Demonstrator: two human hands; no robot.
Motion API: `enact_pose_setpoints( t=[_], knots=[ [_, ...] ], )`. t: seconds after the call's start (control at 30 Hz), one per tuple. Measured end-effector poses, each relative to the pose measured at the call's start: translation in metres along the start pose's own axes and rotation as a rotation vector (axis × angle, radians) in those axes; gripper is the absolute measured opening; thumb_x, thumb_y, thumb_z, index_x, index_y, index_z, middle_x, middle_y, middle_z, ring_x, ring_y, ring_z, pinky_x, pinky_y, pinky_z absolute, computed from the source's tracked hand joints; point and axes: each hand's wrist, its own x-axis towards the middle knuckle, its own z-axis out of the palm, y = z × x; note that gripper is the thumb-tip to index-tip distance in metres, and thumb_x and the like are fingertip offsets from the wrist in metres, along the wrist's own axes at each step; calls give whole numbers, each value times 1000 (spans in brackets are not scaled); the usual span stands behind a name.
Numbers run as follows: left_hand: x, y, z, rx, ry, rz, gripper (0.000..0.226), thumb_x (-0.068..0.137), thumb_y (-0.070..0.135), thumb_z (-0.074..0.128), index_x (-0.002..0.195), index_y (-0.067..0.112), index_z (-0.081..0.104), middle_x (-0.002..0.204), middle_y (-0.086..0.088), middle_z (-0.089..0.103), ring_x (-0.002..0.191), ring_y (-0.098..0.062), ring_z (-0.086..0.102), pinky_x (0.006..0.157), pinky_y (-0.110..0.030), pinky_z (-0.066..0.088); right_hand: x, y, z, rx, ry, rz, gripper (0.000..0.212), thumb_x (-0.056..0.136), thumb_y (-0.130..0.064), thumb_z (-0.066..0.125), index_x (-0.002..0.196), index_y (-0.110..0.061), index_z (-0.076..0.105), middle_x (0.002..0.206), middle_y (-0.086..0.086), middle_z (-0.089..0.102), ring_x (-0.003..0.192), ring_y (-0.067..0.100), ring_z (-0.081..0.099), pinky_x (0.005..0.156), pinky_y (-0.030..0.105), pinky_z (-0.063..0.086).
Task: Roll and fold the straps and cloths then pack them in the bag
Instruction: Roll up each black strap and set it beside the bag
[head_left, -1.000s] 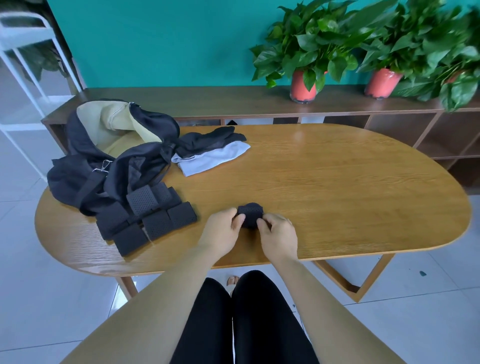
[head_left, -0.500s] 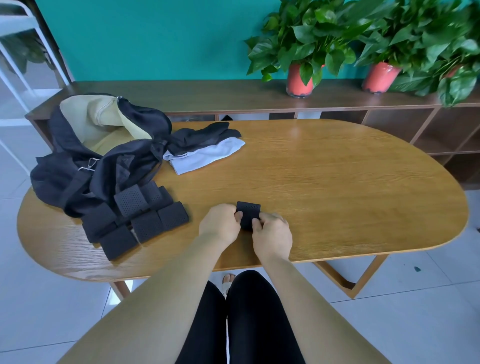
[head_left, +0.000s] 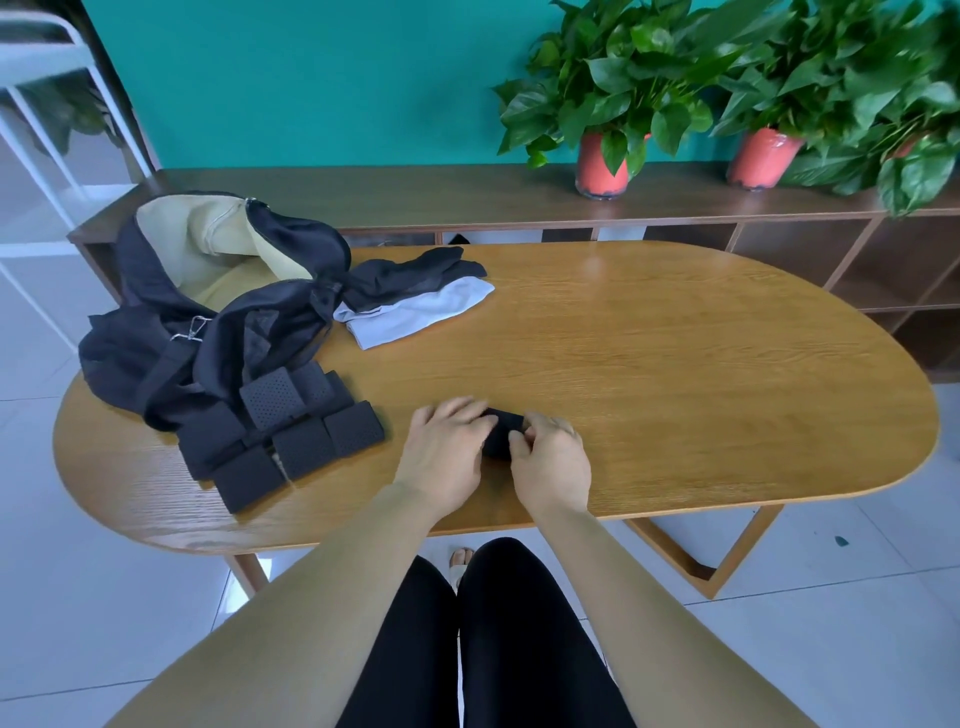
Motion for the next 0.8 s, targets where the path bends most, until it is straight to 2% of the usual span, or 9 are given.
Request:
enact_pose_setpoints(
  t=[0.07,0.13,0.23,0.3,0.4,0.5,0.6,0.7,0.8],
  knots=[
    [-3,-4,1,-7,-10,-2,45,98,13,41,141,26,45,152,9,35,142,-9,22,107,-34,17,-4,-2,-2,-41,123,-141,27,90,-14,58,116,-7,64,110,9,61,102,29,53,76,32,44],
    [-5,-5,1,-14,-8,-3,44,99,16,38,141,27,44,152,10,35,141,-9,24,105,-33,16,-9,-2,0,-92,205,-299,25,80,-4,68,104,-6,70,103,8,67,92,32,60,71,36,50],
    [-6,-5,4,-48,-37,-17,42,100,18,36,140,30,45,152,11,35,138,-10,30,105,-33,15,-13,-1,5,-160,163,-378,18,65,1,76,78,-11,74,89,1,72,78,28,65,56,34,51],
    [-6,-4,6,-93,-74,-62,42,101,18,35,139,32,47,152,11,35,136,-11,35,105,-32,16,-16,0,8,-174,114,-369,20,57,3,80,68,-13,75,83,0,72,71,27,66,54,32,52],
    [-1,2,3,-114,-98,-104,40,101,19,37,136,34,50,147,9,42,131,-17,39,103,-35,20,-12,0,7,-143,61,-270,14,74,-2,70,80,-11,77,99,4,71,87,30,64,71,35,52],
    [-1,8,0,-106,-88,-129,40,100,19,38,132,35,54,131,9,56,117,-23,45,91,-37,25,-10,1,7,-159,19,-149,26,91,-13,51,103,-19,74,116,5,65,101,29,54,85,35,43],
    [-2,4,4,-281,-85,-182,41,96,13,40,129,32,58,121,9,62,114,-24,47,91,-39,31,-13,-3,11,-61,7,-68,33,93,-10,46,112,-22,70,114,3,66,97,26,50,85,34,41],
    [-10,-7,2,-474,-74,-203,42,94,7,44,131,22,58,127,1,62,118,-23,52,102,-40,39,-14,-13,17,147,-27,22,35,92,-4,48,117,-20,67,123,4,63,112,26,50,94,37,44],
    [-21,-21,-5,-590,-4,-214,38,94,4,44,127,13,61,122,-4,63,113,-25,56,98,-40,45,-18,-29,25,288,-56,55,37,91,-3,50,120,-20,65,130,2,59,115,27,54,96,43,46]
  ],
)
